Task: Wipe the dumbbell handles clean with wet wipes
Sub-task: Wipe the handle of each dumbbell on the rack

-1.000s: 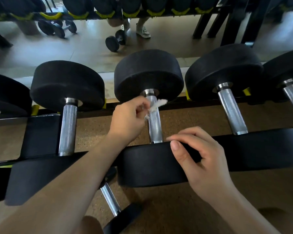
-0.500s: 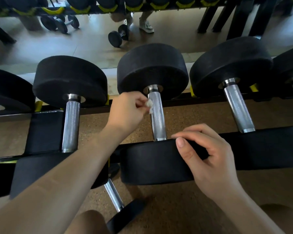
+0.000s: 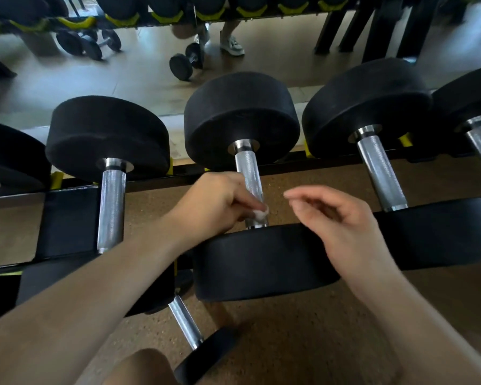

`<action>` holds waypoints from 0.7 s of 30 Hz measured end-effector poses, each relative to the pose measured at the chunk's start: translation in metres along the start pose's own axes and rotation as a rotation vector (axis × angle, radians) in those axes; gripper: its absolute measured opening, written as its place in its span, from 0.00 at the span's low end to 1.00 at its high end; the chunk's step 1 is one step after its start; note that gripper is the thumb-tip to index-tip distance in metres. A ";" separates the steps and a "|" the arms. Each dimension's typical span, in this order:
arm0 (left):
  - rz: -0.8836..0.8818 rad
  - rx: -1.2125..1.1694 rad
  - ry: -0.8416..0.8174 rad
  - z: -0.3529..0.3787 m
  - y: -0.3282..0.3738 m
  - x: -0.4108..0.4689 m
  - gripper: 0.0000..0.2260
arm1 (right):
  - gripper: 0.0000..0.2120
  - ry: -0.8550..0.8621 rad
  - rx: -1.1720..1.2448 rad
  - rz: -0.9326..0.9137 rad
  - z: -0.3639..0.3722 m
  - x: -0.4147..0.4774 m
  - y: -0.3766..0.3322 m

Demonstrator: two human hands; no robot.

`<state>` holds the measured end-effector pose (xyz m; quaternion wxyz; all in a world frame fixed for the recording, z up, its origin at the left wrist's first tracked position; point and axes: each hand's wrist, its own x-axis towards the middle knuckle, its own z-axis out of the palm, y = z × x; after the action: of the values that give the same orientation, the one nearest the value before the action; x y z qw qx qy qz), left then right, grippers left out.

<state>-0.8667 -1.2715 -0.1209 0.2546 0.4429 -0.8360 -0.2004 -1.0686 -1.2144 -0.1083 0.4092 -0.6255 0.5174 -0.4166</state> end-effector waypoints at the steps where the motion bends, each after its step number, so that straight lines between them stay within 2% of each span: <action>1: -0.025 -0.004 -0.077 -0.003 0.001 0.000 0.08 | 0.09 -0.080 -0.051 0.067 -0.002 0.009 -0.001; 3: -0.110 0.051 -0.182 -0.013 0.007 0.007 0.09 | 0.14 -0.262 -0.177 0.109 -0.004 0.031 -0.006; 4: -0.149 0.081 -0.157 -0.018 0.011 0.010 0.08 | 0.16 -0.321 -0.215 0.091 -0.002 0.041 -0.010; 6: -0.200 0.042 -0.002 -0.024 0.021 0.011 0.09 | 0.18 -0.324 -0.195 0.002 0.003 0.058 -0.018; 9: -0.222 -0.069 0.123 -0.023 0.033 -0.004 0.17 | 0.18 -0.333 -0.213 -0.149 0.010 0.071 -0.026; 12: -0.295 -0.038 0.115 -0.021 0.032 -0.028 0.10 | 0.15 -0.441 -0.469 -0.295 0.017 0.080 -0.017; 15: -0.283 -0.053 0.239 -0.019 0.040 -0.062 0.03 | 0.10 -0.630 -0.730 -0.374 0.018 0.090 -0.007; 17: -0.204 -0.119 0.278 -0.014 0.050 -0.081 0.08 | 0.09 -0.715 -0.796 -0.450 0.020 0.095 -0.011; 19: -0.144 -0.076 0.238 -0.005 0.055 -0.091 0.16 | 0.06 -0.660 -0.802 -0.522 0.027 0.103 -0.018; 21: -0.099 0.047 0.225 0.000 0.055 -0.093 0.21 | 0.09 -0.440 -0.852 -0.596 0.033 0.118 -0.019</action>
<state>-0.8576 -1.1643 -0.1129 0.3261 0.5094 -0.7836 -0.1419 -1.0175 -1.3258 -0.0895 0.0837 -0.9267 0.3433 -0.1281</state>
